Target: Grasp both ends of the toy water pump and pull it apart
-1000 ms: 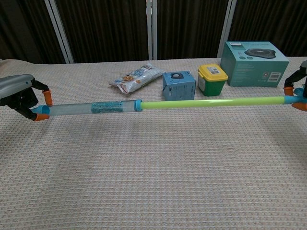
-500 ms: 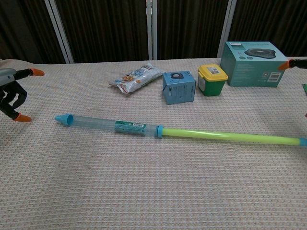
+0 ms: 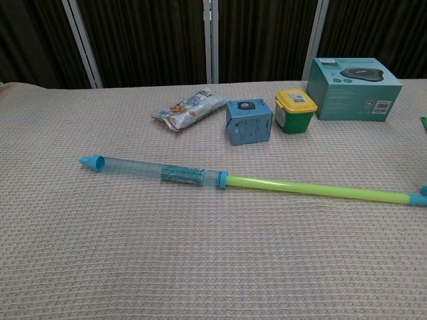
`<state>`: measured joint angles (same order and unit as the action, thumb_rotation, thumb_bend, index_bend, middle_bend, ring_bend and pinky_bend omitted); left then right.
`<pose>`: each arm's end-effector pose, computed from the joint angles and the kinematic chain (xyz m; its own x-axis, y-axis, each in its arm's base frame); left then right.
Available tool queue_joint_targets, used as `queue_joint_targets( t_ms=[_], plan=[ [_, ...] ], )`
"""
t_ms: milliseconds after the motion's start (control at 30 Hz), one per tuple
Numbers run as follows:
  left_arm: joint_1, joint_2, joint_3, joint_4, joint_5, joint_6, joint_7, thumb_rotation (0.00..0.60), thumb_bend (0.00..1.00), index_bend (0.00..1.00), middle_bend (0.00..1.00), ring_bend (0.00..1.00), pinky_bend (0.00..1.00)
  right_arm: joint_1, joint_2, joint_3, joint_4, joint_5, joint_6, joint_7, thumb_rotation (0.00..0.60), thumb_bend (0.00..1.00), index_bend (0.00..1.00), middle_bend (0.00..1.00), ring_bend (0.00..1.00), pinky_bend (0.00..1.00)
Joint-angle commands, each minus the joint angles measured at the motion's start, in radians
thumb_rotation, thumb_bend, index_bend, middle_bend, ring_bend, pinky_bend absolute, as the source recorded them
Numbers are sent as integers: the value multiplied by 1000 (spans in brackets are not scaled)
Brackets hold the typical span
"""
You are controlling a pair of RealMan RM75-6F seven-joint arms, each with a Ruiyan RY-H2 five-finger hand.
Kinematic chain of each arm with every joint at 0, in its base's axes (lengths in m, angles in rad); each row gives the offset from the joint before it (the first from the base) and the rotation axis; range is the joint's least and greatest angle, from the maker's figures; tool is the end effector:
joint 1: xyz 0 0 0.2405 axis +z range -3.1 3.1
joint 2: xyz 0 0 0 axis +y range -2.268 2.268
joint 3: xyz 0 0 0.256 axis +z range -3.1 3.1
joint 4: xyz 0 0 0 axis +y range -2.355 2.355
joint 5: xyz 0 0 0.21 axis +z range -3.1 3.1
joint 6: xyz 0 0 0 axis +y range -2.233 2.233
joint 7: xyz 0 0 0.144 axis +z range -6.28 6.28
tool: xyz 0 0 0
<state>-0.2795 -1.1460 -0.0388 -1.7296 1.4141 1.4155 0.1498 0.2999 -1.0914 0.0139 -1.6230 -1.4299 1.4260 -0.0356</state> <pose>-0.2600 0.2301 0.1329 0.4013 0.0264 0.9156 0.9100 -0.1249 -0.3953 -0.2823 -0.2383 0.1586 0.4449 -0.0027 0.8956 -0.8877 -0.1332 0.4406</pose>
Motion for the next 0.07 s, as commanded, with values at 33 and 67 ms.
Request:
queue_joint_targets(
  t_ms=[33, 67],
  plan=[
    [37, 26, 31, -16, 35, 32, 10, 600, 0, 0, 0, 0, 0, -52, -6, -21, 29, -44, 58, 6, 600, 0, 0, 0, 0, 0],
    [39, 28, 33, -17, 36, 32, 8, 600, 0, 0, 0, 0, 0, -57, -7, -22, 32, -47, 64, 6, 600, 0, 0, 0, 0, 0]
  ],
)
